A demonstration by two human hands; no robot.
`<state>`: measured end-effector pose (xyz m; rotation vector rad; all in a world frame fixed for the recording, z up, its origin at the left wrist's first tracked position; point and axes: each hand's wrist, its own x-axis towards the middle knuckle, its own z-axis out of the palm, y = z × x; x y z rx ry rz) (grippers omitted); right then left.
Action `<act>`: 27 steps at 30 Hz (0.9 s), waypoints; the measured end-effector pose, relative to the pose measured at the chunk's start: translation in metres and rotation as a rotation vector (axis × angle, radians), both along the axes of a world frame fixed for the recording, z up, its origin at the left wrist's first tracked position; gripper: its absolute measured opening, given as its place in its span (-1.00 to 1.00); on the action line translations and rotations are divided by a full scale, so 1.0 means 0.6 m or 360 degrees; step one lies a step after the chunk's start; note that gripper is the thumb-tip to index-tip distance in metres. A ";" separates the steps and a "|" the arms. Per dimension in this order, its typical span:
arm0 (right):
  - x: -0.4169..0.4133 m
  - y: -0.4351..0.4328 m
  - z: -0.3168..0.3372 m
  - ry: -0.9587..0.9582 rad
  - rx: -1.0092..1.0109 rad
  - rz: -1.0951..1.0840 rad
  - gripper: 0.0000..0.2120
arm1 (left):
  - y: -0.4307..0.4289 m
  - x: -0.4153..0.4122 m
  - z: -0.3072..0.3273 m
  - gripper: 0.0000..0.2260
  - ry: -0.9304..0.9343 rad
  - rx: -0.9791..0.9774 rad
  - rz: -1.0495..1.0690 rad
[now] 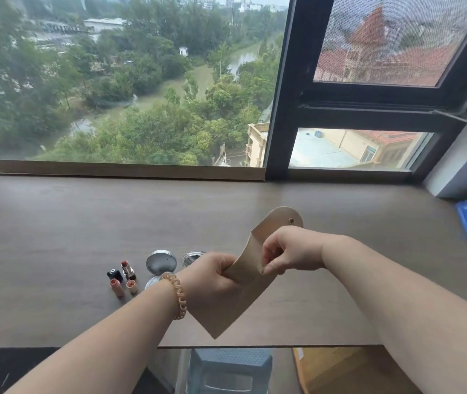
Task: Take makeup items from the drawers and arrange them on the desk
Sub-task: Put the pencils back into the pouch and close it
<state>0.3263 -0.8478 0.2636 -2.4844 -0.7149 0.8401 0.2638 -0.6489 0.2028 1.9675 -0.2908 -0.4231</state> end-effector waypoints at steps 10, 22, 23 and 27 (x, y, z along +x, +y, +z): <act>0.017 -0.010 -0.019 0.0099 -0.0250 0.0107 -0.95 | -0.030 0.010 -0.007 -0.85 -0.0103 0.0283 -0.0022; 0.022 0.004 -0.039 0.0278 -0.0037 0.0007 -0.90 | -0.014 0.009 0.002 -0.74 -0.0041 0.0299 0.0105; 0.022 0.006 -0.041 0.0253 -0.0058 -0.0003 -0.91 | -0.014 0.009 0.002 -0.76 -0.0069 0.0316 0.0108; 0.021 0.015 -0.045 0.0219 -0.0122 -0.0031 -0.92 | -0.017 0.006 0.000 -0.86 -0.0118 0.0267 0.0166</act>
